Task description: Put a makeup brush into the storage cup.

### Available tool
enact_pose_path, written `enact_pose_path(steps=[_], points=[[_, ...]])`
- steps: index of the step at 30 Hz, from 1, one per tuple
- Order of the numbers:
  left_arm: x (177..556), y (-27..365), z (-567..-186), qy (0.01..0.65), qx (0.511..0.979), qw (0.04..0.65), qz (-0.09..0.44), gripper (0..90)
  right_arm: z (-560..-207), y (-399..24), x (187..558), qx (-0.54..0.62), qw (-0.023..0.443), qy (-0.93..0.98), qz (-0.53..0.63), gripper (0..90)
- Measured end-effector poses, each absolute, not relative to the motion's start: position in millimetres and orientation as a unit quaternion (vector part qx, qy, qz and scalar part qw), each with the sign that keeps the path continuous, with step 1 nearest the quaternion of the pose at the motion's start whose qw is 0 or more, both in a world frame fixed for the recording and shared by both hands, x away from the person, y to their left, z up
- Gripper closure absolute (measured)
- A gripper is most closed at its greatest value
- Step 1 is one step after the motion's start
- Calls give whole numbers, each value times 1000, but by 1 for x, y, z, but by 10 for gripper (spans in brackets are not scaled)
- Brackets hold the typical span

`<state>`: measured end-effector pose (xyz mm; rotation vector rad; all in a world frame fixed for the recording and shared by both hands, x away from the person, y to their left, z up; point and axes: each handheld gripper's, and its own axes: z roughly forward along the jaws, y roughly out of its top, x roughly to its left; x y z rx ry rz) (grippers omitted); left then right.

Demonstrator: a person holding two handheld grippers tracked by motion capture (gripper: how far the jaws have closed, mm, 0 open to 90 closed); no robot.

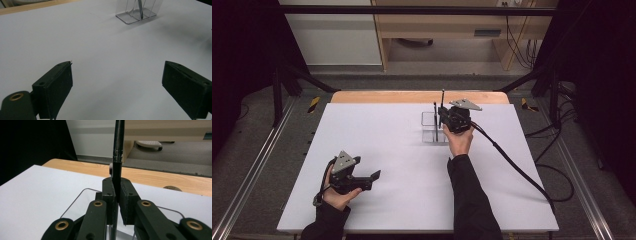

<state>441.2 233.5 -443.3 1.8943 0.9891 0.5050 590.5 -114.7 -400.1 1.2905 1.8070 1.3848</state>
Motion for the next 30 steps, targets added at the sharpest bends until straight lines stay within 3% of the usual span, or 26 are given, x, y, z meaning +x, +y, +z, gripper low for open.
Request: enact_pose_path(steps=[30], points=[[441, 233, -444, 401, 769, 454, 204, 85, -424, -113, 587, 496, 245, 684, 476, 836]])
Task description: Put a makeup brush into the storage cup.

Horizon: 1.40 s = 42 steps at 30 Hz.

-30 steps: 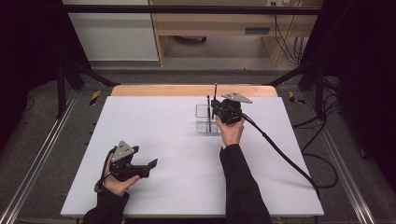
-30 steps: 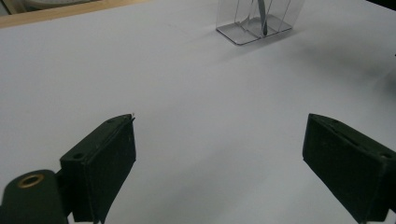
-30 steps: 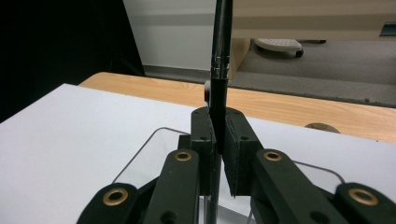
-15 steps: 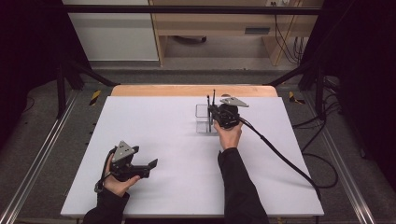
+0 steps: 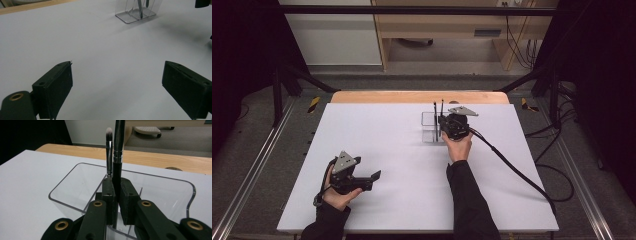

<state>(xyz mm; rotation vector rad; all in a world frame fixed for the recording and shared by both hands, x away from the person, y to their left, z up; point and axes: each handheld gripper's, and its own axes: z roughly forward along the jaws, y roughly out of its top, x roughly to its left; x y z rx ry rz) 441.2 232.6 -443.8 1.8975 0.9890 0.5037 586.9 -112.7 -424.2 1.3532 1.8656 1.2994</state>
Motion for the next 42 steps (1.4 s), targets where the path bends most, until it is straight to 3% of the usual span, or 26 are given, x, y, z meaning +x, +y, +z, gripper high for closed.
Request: enact_pose_path(steps=[15, 22, 33, 42], points=[[441, 233, -443, 402, 768, 455, 204, 85, -412, -125, 568, 483, 237, 680, 498, 714], [441, 233, -443, 403, 766, 457, 202, 84, -404, -134, 550, 464, 232, 686, 511, 577], [441, 237, -441, 408, 761, 462, 203, 82, -392, -146, 520, 439, 227, 697, 519, 275], [441, 239, -440, 410, 757, 465, 205, 80, -389, -163, 496, 429, 227, 703, 519, 156]])
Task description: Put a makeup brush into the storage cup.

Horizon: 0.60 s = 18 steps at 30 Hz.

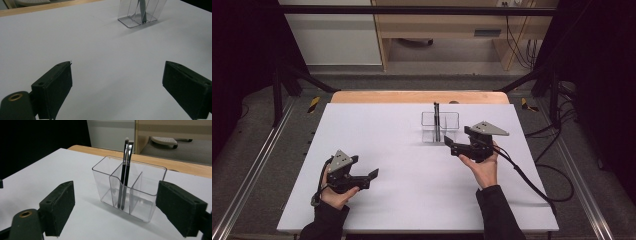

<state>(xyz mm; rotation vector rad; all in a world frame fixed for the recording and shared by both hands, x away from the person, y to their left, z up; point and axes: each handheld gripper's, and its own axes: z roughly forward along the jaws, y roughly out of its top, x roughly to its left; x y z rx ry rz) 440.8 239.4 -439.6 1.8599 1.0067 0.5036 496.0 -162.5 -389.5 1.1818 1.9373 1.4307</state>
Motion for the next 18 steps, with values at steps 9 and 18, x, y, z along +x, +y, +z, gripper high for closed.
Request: enact_pose_path(steps=[9, 18], points=[[439, 248, -439, 415, 752, 467, 211, 78, -393, -182, 471, 434, 230, 707, 510, 95], [437, 254, -438, 416, 750, 467, 216, 75, -407, -199, 453, 434, 229, 708, 508, 47]])
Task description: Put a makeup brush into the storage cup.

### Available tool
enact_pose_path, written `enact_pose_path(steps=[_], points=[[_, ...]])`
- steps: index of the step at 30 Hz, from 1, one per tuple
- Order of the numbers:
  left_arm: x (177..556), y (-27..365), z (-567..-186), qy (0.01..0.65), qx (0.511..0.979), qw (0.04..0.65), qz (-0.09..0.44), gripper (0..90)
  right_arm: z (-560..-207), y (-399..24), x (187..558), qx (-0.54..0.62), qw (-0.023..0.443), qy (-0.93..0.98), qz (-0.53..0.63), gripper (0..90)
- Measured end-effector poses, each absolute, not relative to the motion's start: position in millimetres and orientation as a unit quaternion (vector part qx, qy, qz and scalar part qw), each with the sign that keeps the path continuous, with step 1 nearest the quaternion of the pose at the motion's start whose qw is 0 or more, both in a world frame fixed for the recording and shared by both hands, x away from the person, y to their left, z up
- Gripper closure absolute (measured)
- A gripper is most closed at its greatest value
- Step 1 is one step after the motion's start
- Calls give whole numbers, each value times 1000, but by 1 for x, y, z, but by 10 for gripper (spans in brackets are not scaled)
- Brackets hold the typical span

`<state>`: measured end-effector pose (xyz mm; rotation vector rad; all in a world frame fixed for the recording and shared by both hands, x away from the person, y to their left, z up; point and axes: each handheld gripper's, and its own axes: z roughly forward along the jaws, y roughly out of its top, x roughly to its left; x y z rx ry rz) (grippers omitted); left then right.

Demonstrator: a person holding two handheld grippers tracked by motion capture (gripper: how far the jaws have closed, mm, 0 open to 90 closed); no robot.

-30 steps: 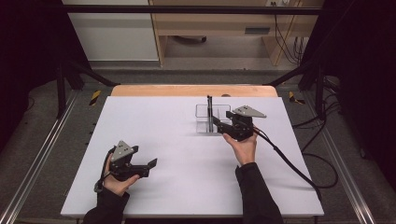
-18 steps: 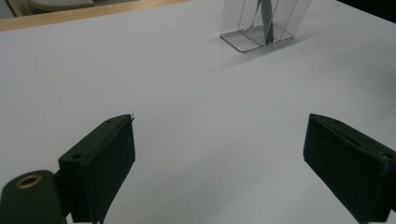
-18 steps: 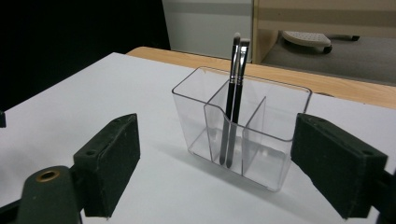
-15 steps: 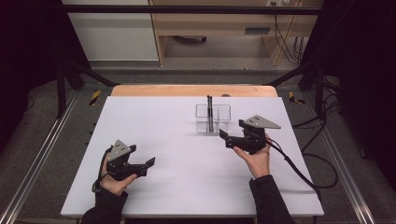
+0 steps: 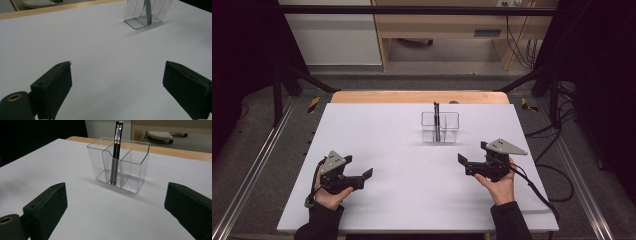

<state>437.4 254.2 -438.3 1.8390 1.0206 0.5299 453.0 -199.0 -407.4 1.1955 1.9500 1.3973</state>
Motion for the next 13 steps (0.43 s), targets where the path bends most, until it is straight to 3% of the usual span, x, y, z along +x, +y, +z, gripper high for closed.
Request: enact_pose_path(steps=[13], points=[[438, 256, -441, 417, 752, 464, 215, 74, -431, -221, 431, 452, 230, 705, 496, 30]])
